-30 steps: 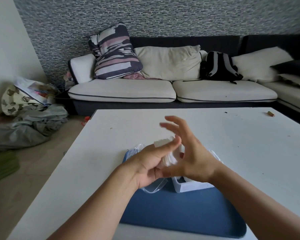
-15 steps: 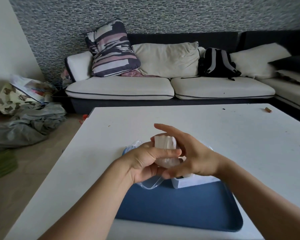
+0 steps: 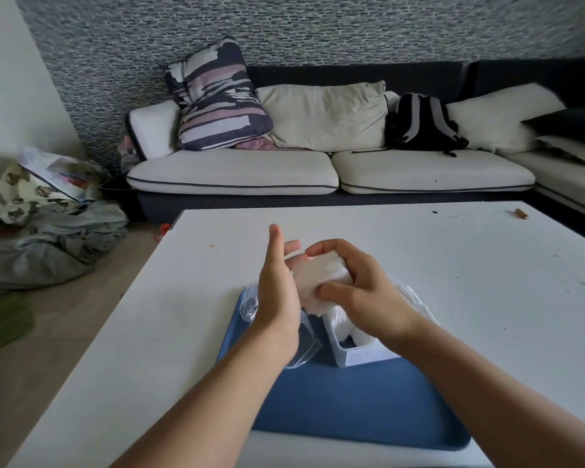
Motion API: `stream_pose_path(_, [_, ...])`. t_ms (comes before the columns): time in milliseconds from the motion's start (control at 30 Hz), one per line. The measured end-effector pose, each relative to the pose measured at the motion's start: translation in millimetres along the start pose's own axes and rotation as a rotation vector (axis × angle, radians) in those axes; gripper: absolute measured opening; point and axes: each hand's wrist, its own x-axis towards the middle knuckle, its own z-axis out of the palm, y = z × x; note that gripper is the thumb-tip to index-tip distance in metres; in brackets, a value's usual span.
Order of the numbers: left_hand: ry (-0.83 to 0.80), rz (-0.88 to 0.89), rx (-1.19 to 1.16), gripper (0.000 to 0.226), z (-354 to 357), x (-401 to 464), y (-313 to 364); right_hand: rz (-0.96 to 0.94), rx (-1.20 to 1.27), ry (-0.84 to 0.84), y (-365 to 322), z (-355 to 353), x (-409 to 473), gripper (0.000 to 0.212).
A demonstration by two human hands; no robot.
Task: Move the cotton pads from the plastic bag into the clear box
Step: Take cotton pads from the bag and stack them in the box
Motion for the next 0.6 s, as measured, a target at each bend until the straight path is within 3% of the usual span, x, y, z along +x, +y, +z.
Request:
stream_pose_path(100, [0.036,-0.057,-0.175,0.050,4.6,-2.0,-0.9,-0.010,0.038,-0.034,1.8,14.3,-3.8,0.055])
stream_pose_path(200, [0.027,-0.149,-0.256,0.053,1.5,2.1,1.0,-0.019,-0.024,-0.025,3.5,19.7,-6.0,0.038])
stream_pose_path(333, [0.012,-0.226,-0.258,0.052,1.8,2.7,-1.5,-0.152,-0.209,0.179,6.4,27.6,-4.2,0.016])
stream_pose_path(467, [-0.025,-0.284,-0.322,0.039,14.9,-12.0,-6.9,-0.172,-0.386,0.439,8.0,28.8,1.3,0.020])
stream_pose_path(600, [-0.129,-0.206,-0.312,0.032,24.0,-13.7,-12.5,-0.181,-0.379,0.451,2.8,31.3,-0.3,0.030])
